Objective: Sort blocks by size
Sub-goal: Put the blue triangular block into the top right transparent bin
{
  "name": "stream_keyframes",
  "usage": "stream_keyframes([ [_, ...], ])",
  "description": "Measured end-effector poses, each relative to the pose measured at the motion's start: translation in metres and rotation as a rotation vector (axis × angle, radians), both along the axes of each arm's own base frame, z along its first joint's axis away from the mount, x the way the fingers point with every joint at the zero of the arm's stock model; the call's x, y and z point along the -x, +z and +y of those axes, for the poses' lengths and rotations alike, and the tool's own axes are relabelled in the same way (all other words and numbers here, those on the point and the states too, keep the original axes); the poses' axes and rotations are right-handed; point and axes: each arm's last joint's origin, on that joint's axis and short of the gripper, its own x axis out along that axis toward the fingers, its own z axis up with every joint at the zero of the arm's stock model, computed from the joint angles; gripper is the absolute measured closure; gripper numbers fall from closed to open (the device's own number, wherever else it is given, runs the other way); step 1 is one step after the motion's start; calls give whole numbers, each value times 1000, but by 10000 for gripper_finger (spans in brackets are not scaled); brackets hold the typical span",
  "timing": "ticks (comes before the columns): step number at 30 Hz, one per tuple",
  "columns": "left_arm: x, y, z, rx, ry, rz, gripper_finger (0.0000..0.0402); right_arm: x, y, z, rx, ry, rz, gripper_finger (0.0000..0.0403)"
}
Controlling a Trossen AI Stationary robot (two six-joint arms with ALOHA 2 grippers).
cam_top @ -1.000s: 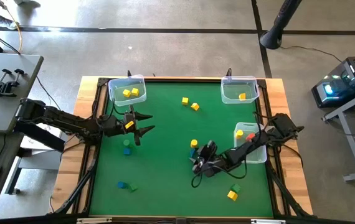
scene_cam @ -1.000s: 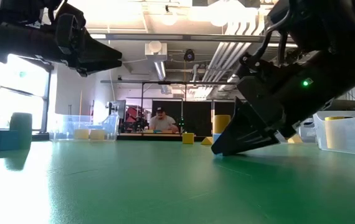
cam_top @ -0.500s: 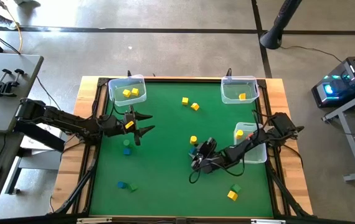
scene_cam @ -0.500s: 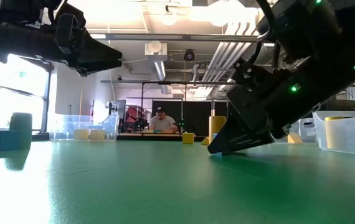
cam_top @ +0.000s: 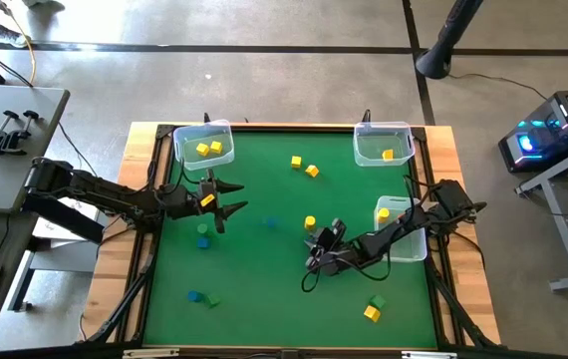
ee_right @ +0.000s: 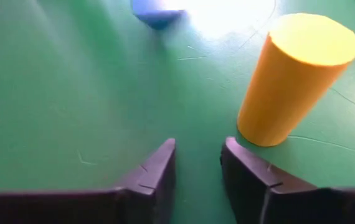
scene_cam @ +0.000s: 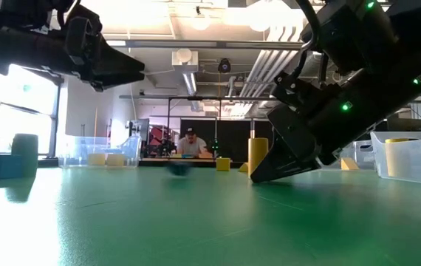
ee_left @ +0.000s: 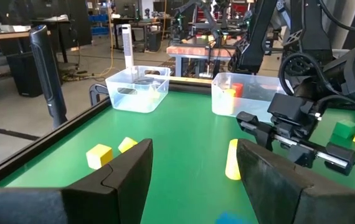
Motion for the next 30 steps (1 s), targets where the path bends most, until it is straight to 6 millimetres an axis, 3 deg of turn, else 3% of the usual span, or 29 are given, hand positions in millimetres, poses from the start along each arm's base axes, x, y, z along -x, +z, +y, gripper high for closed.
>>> stream_keyframes([
  [7, 0, -1, 0, 1, 0, 5, 184, 0, 1, 1, -9, 14, 3, 315],
  [12, 0, -3, 0, 23, 10, 31, 184, 1, 19, 3, -28, 129, 20, 316],
  [15, -3, -9, 1, 41, 34, 189, 184, 3, 41, 2, -30, 166, -7, 316],
  [20, -12, -4, 0, 83, 77, 613, 184, 8, 69, -3, 5, 187, -49, 316],
  [24, -27, 1, -2, 147, 67, 728, 184, 9, 80, -5, 26, 200, -74, 316],
  [30, -38, -26, -6, 239, 140, 848, 184, 11, 78, 0, 43, 227, -55, 316],
])
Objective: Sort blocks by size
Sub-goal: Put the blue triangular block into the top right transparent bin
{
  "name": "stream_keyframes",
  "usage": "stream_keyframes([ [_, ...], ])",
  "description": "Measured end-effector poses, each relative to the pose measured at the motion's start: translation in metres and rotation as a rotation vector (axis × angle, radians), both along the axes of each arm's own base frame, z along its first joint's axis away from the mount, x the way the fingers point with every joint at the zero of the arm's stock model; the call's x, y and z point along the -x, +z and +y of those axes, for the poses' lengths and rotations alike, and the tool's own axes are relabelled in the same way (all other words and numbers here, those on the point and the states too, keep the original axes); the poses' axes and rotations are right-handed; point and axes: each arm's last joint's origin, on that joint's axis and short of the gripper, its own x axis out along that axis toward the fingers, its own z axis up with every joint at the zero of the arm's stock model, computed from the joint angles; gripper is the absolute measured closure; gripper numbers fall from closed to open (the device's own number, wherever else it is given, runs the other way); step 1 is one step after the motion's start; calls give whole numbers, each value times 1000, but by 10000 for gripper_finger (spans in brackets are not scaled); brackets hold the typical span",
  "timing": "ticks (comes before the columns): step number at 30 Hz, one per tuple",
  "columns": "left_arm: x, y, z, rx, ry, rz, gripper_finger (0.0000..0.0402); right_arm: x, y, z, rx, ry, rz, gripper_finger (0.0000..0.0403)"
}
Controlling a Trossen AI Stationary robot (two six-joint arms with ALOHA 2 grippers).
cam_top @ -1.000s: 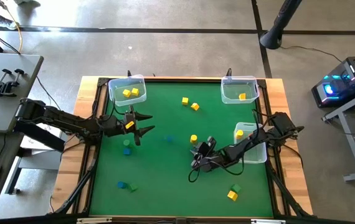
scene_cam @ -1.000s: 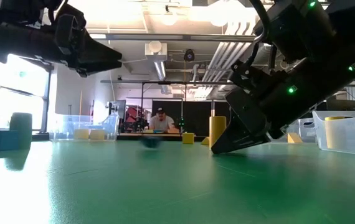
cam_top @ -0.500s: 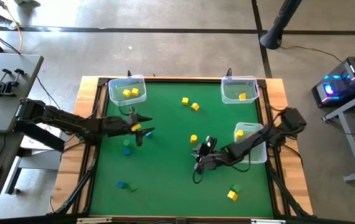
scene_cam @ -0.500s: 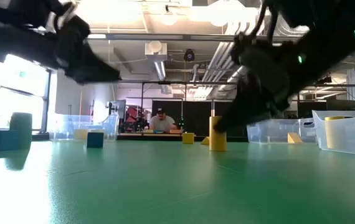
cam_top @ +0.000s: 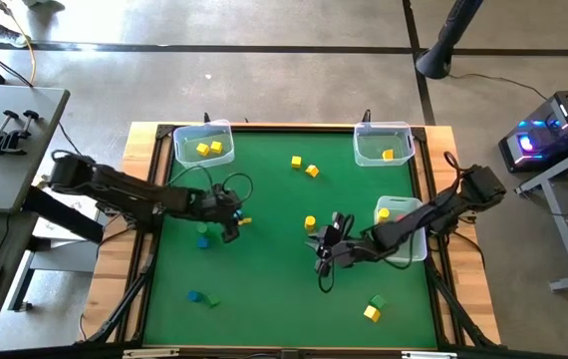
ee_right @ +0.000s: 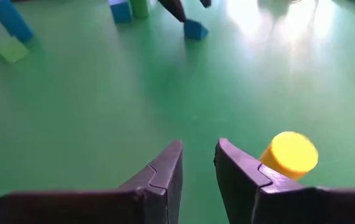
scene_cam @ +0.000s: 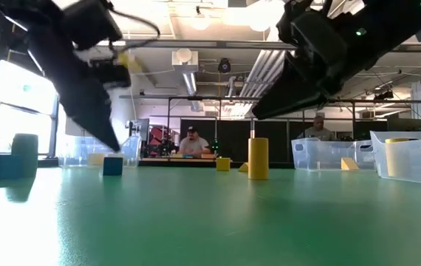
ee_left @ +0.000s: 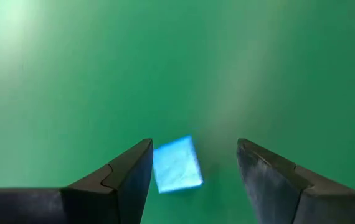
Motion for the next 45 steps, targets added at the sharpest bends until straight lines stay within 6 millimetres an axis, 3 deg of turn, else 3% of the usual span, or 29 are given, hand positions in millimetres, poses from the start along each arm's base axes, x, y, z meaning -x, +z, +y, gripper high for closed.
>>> stream_keyframes([
  [10, -11, -32, -2, -31, 45, 96, 208, 4, -1, 6, 61, 23, 15, 315],
  [20, -16, -33, -2, -19, 44, 56, 367, 4, -1, 6, 64, 22, 17, 315],
  [24, -23, -25, -4, 4, -5, -52, 389, 3, 0, 6, 89, 42, 16, 315],
  [28, -36, -7, -11, 92, -175, -255, 390, -1, 6, 8, 167, 108, -28, 315],
  [35, -54, 25, -20, 82, -458, -607, 391, -14, 26, 6, 288, 193, -195, 310],
  [45, -57, 48, -40, -14, -622, -837, 392, -25, 27, -17, 297, 250, -200, 186],
])
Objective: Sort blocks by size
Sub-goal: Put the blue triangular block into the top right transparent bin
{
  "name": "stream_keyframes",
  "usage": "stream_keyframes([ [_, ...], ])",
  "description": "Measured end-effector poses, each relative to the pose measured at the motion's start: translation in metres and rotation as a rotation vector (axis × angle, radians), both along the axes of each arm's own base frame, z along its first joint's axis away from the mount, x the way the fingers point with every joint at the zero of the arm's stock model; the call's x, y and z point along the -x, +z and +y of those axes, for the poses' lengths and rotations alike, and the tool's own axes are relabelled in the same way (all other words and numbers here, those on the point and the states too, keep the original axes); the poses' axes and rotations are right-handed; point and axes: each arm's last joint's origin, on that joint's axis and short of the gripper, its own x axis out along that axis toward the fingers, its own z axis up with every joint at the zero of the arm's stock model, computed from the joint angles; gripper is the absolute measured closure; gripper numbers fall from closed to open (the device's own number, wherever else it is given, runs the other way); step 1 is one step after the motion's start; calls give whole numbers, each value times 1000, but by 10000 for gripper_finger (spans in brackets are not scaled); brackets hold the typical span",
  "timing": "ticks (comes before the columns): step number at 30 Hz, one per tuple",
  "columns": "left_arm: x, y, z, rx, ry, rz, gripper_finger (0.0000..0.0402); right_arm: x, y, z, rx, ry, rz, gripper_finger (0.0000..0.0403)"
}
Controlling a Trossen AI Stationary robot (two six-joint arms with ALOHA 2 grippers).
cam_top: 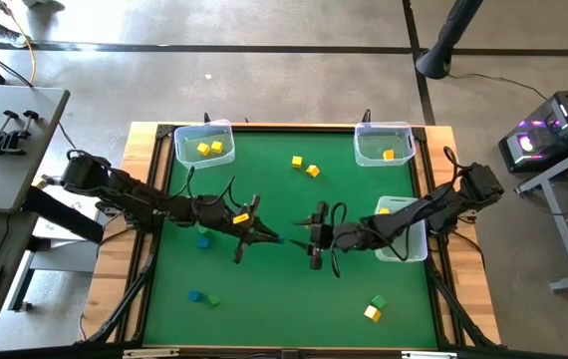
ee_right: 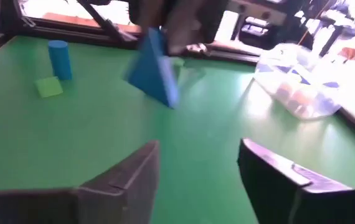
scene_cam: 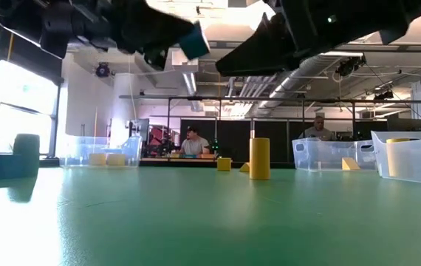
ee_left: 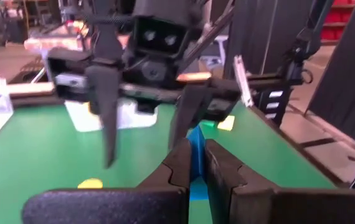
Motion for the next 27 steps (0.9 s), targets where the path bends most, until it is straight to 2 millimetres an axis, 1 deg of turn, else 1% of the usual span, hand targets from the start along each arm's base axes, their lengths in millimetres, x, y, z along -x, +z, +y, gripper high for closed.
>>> stream_keyframes([
  [2, 0, 1, -1, 1, -4, -8, 392, -1, 3, -1, 23, 13, -29, 170],
  [4, 0, 2, -2, 3, -4, -18, 392, -3, 7, 0, 39, 54, -67, 164],
  [6, 0, 4, -2, 7, -4, -44, 392, -5, 9, 1, 53, 82, -100, 163],
  [9, 0, 6, -1, 9, 11, -63, 392, -8, 6, 3, 52, 118, -131, 163],
  [13, -1, 7, 0, 6, 40, -68, 392, -13, 4, 5, -6, 109, -204, 164],
  [16, -1, 7, 0, 6, 42, -67, 391, -14, 7, 5, -28, 106, -248, 171],
  [27, -1, 7, 1, 4, 77, -69, 391, -15, 7, 3, -36, 158, -253, 213],
])
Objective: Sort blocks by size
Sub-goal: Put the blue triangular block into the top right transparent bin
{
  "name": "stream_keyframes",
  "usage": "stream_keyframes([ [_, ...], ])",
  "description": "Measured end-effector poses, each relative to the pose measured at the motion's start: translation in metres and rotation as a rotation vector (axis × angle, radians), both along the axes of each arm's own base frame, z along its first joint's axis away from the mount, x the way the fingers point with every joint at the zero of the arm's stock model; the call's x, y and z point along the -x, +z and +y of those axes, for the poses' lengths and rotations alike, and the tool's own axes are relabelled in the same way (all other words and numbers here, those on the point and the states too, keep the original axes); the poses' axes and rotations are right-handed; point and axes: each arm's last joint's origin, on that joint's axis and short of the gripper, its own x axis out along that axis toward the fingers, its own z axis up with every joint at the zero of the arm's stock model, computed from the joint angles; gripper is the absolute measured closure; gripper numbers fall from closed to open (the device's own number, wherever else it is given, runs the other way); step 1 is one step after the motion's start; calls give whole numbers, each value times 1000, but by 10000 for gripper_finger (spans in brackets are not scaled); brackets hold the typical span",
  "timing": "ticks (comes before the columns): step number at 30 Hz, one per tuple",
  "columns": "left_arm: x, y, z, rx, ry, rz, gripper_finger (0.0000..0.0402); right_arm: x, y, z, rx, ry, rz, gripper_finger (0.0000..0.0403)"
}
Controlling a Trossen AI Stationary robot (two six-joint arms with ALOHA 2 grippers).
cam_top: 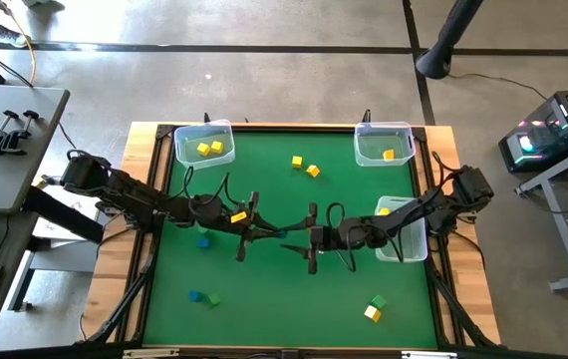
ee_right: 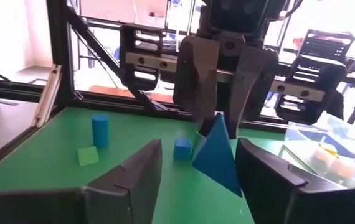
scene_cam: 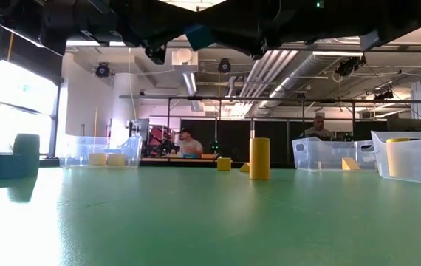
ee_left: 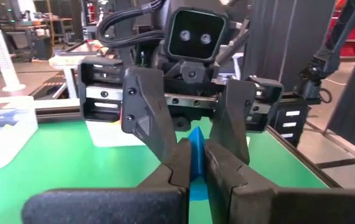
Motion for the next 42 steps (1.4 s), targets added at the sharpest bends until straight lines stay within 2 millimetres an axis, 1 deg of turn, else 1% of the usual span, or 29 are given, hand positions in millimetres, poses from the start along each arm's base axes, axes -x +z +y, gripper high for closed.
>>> stream_keyframes([
  [4, 0, 0, 0, 9, 6, 0, 391, 0, 0, -2, 1, -5, 0, 234],
  [10, 0, 3, 0, 31, 12, -29, 391, -1, 1, -5, -7, -15, -10, 284],
  [14, 0, 4, 1, 36, 17, -38, 391, -2, 1, -7, -8, -19, -10, 310],
  [17, 0, 4, 1, 47, 20, -36, 391, -2, 1, -7, -7, -36, -10, 320],
  [22, 0, 4, 1, 52, 31, -34, 387, -2, 1, -8, -50, -55, -8, 320],
  [25, 0, 3, 1, 54, 36, -20, 364, -2, -1, -7, -49, -58, 4, 320],
  [29, 3, 6, 6, 45, 54, 1, 318, 2, -2, -5, -54, -107, 54, 320],
  [32, 9, 10, 11, 40, 74, 59, 285, 7, 0, -4, -46, -168, 98, 320],
  [35, 19, 15, 14, 29, 98, 116, 260, 13, 3, -2, -37, -217, 137, 320],
  [39, 33, 20, 19, 2, 198, 188, 245, 25, 14, -2, -43, -318, 167, 320],
  [41, 38, 21, 20, -9, 260, 223, 244, 35, 21, -5, -48, -409, 191, 320],
  [42, 40, 20, 20, -13, 287, 234, 244, 41, 27, -10, -63, -459, 199, 320],
])
